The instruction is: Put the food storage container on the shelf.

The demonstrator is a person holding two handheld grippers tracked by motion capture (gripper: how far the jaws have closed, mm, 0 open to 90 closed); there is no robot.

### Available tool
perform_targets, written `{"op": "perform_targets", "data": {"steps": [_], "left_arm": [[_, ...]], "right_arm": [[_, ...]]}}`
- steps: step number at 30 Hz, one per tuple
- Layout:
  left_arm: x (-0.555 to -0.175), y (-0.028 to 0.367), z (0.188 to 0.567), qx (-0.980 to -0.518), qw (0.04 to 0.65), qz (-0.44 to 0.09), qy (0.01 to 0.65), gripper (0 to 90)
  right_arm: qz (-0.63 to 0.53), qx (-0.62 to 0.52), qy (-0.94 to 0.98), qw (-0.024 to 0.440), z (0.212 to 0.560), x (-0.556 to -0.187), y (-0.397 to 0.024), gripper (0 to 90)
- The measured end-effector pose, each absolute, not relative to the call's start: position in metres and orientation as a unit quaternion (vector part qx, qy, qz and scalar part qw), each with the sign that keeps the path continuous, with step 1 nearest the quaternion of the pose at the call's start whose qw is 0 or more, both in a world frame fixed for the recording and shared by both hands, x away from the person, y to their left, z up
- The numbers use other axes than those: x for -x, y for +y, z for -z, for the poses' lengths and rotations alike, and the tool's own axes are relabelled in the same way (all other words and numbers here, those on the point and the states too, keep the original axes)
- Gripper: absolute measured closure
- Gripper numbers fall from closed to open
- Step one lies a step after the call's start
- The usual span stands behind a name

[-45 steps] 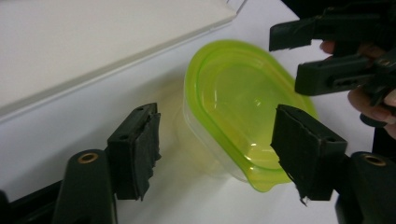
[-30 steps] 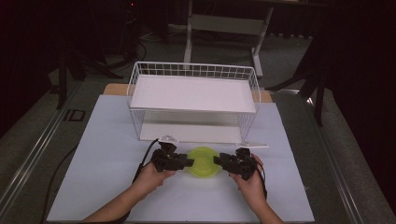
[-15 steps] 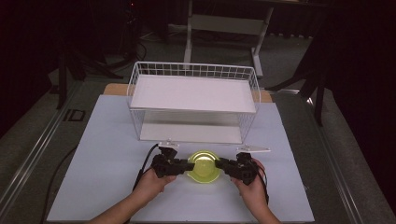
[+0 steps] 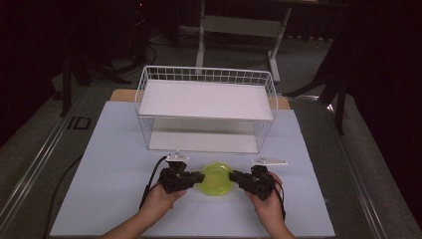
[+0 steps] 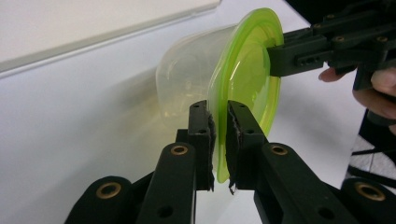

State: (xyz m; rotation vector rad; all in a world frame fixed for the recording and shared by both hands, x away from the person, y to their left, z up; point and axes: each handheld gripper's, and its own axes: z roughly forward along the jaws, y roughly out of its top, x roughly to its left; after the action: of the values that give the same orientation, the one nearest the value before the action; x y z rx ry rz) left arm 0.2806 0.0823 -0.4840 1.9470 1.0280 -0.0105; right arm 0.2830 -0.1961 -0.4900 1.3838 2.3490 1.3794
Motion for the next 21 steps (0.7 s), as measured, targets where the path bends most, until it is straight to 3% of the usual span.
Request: {"op": "perform_targets", "data": {"steps": [11, 21], "left_arm": [[-0.294, 0.104, 0.444, -0.752, 0.512, -0.028, 0.414, 82.3], [-0.318, 0.113, 0.466, -0.751, 0.496, -0.055, 0.432, 81.8]], "right_arm": [[-0.503, -0.416, 0.753, 0.082, 0.433, -0.298, -0.183, 78.4], [-0.482, -0.433, 0.757, 0.085, 0.447, -0.327, -0.161, 78.0]]}}
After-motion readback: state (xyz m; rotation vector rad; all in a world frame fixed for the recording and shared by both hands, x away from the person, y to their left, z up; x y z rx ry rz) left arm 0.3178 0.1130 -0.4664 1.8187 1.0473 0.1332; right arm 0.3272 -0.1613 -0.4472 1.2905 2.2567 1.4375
